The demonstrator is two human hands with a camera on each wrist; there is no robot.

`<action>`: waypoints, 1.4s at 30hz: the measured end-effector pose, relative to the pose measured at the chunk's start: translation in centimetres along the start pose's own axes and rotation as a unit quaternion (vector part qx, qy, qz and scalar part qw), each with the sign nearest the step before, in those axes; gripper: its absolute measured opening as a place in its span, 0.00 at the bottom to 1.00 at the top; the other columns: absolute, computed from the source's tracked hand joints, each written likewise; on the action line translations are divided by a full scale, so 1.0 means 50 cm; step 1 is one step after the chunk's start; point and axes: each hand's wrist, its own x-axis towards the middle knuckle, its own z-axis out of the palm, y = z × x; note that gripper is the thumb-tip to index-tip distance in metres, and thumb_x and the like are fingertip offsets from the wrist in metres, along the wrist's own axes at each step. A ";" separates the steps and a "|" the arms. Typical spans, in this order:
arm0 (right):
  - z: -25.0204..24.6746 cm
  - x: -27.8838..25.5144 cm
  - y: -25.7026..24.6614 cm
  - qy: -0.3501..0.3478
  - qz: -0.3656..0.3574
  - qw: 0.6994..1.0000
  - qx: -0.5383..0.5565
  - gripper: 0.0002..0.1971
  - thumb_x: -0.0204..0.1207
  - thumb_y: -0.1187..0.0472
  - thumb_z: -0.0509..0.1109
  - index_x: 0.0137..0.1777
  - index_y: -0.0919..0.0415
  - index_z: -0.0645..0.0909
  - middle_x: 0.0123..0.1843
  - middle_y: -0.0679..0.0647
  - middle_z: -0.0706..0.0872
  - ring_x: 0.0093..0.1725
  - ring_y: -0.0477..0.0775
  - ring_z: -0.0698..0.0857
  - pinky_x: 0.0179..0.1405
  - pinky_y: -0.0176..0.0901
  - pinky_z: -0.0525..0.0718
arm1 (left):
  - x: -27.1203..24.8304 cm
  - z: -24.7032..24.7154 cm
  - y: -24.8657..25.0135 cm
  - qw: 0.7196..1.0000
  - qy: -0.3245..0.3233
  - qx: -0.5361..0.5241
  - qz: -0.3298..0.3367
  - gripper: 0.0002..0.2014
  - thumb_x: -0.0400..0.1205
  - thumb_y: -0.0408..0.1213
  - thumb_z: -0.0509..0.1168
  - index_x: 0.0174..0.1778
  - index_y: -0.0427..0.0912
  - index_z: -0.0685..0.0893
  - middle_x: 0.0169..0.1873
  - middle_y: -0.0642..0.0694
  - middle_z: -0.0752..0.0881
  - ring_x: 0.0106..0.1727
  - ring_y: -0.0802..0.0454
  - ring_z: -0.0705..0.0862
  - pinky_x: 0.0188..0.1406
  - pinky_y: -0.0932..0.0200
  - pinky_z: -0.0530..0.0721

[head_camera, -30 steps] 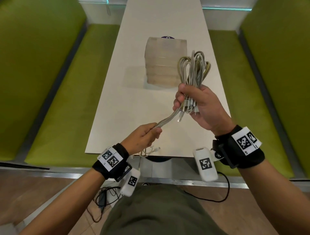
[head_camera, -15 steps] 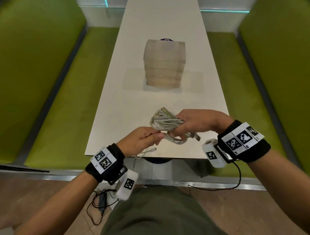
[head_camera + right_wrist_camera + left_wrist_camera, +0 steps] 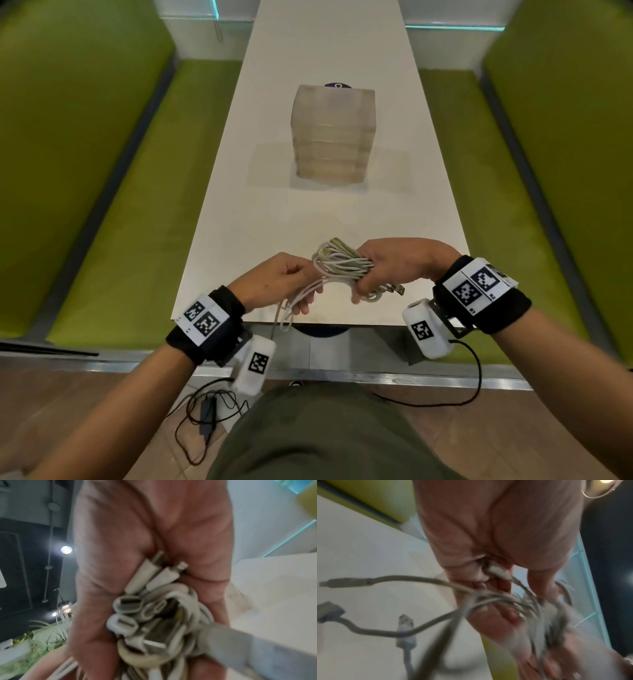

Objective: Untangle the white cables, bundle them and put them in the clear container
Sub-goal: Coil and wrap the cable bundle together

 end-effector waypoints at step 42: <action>-0.096 -0.010 -0.038 0.002 0.007 0.997 -0.070 0.07 0.74 0.60 0.73 0.38 0.62 0.83 0.29 0.50 0.85 0.26 0.48 0.80 0.25 0.36 0.77 | 0.020 0.019 -0.024 0.992 -0.035 -0.113 0.034 0.12 0.82 0.44 0.62 0.55 0.41 0.82 0.20 0.49 0.72 0.28 0.49 0.84 0.44 0.55 0.83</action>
